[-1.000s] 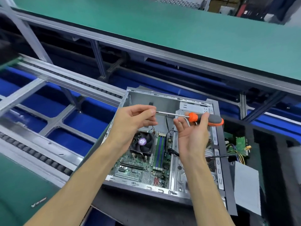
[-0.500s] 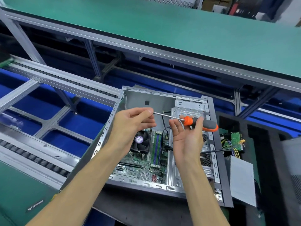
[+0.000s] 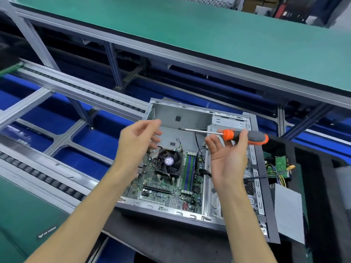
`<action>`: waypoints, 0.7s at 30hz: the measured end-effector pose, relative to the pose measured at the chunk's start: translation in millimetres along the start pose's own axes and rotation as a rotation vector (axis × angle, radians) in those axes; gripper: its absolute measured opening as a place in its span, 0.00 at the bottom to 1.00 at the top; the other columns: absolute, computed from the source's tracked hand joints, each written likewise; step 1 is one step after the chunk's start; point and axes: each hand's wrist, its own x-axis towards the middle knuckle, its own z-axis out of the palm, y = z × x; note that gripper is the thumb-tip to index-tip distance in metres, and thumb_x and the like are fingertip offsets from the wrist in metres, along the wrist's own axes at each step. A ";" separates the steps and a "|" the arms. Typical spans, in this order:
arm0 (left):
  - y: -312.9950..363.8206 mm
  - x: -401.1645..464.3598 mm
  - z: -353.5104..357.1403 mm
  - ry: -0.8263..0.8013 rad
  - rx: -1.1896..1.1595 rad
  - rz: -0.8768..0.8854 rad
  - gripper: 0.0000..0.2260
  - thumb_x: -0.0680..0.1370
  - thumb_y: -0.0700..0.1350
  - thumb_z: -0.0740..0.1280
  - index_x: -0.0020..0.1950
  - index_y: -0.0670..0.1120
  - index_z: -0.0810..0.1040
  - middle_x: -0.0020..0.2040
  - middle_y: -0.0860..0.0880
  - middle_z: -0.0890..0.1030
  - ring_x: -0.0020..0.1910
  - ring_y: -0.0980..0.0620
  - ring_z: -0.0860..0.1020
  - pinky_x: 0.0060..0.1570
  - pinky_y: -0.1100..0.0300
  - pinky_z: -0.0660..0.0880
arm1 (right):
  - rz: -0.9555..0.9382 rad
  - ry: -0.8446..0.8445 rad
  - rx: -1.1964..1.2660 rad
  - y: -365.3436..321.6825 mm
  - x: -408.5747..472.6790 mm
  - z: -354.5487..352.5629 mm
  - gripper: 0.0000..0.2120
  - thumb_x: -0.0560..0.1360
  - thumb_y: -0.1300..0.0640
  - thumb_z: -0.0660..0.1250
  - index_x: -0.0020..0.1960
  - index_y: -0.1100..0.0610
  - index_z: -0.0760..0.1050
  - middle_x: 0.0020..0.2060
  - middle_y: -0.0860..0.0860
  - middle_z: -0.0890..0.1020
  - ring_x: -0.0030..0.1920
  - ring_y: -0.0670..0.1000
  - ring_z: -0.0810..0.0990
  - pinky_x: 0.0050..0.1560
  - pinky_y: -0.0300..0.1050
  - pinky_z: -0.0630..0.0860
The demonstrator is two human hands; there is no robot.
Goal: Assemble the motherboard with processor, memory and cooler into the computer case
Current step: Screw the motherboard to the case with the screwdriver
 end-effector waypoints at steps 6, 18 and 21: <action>-29.3 8.3 -36.1 0.073 0.405 0.149 0.06 0.79 0.43 0.67 0.47 0.51 0.84 0.39 0.55 0.83 0.38 0.61 0.79 0.38 0.69 0.76 | -0.040 -0.301 -0.513 4.5 0.9 16.4 0.12 0.85 0.50 0.59 0.51 0.58 0.74 0.38 0.54 0.76 0.34 0.56 0.84 0.29 0.46 0.81; -63.8 13.4 -53.4 0.104 0.537 0.093 0.11 0.77 0.42 0.71 0.57 0.55 0.76 0.51 0.59 0.77 0.49 0.68 0.74 0.42 0.71 0.69 | 0.109 -0.757 -1.182 66.2 -3.5 12.0 0.14 0.72 0.47 0.69 0.51 0.55 0.73 0.47 0.55 0.85 0.42 0.54 0.87 0.45 0.59 0.84; -64.2 14.2 -53.9 0.095 0.522 0.108 0.11 0.78 0.42 0.70 0.56 0.54 0.76 0.50 0.58 0.76 0.49 0.67 0.73 0.42 0.72 0.69 | 0.093 -0.828 -1.291 73.7 -3.9 11.4 0.15 0.70 0.41 0.67 0.51 0.47 0.70 0.48 0.53 0.85 0.42 0.54 0.86 0.49 0.62 0.81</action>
